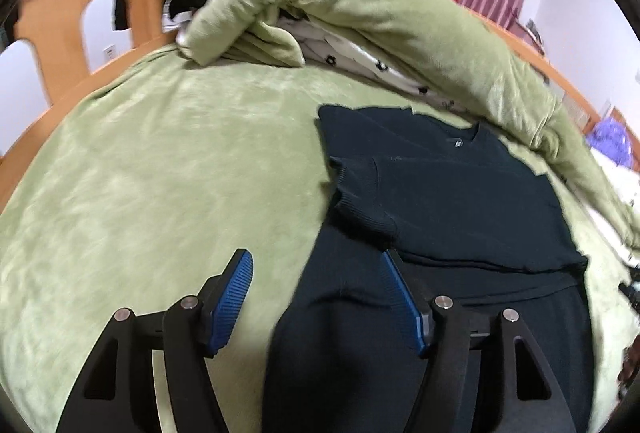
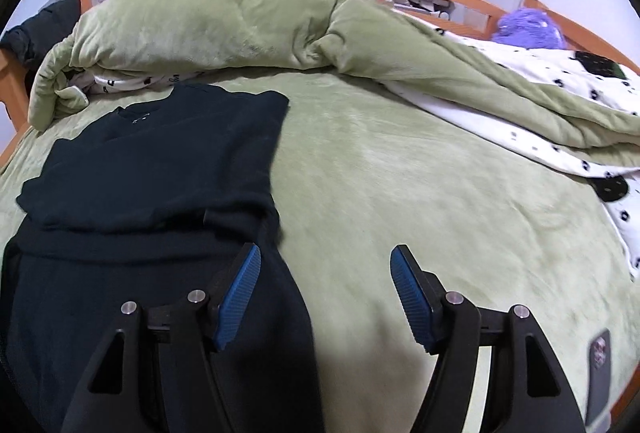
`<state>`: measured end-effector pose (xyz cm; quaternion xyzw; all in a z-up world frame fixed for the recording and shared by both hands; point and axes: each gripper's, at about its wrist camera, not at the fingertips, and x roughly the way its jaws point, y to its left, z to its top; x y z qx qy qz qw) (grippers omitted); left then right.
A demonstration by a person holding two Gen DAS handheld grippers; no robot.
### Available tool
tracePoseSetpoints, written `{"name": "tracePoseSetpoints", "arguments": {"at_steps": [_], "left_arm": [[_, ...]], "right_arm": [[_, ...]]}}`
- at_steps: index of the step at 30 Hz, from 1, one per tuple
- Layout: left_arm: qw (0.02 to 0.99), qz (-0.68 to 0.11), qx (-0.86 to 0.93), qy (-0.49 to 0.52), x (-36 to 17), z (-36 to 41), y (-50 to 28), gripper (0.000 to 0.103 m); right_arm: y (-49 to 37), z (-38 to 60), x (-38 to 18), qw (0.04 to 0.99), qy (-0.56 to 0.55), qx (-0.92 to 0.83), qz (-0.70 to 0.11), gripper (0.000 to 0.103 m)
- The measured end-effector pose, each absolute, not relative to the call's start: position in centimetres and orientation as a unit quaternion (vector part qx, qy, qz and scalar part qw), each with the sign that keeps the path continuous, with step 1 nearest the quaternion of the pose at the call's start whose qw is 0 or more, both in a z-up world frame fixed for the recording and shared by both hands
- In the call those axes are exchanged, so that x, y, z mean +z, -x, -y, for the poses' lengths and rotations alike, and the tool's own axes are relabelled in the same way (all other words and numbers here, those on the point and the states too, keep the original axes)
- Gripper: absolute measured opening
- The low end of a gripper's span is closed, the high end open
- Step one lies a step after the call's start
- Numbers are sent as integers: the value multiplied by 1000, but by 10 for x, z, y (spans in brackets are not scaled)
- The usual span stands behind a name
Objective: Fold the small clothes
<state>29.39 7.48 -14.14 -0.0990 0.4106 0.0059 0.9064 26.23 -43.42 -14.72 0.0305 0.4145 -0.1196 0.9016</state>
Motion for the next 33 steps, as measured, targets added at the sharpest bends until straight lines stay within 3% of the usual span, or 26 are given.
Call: {"name": "tracePoseSetpoints", "arguments": {"at_steps": [6, 11, 17, 24, 33], "left_arm": [[917, -392, 4, 77, -97, -84, -234, 62], [917, -397, -17, 47, -94, -83, -185, 64], [899, -429, -23, 92, -136, -107, -140, 63], [870, -475, -65, 118, -202, -103, -91, 60], [854, -492, -91, 146, -232, -86, -71, 55]], "right_arm": [[-214, 435, -127, 897, -51, -109, -425, 66], [-173, 421, -128, 891, -37, -96, -441, 66], [-120, 407, -144, 885, -59, -57, -458, 66], [-72, 395, -194, 868, -85, -14, -489, 54], [-36, 390, -239, 853, -113, 20, -509, 51]]}}
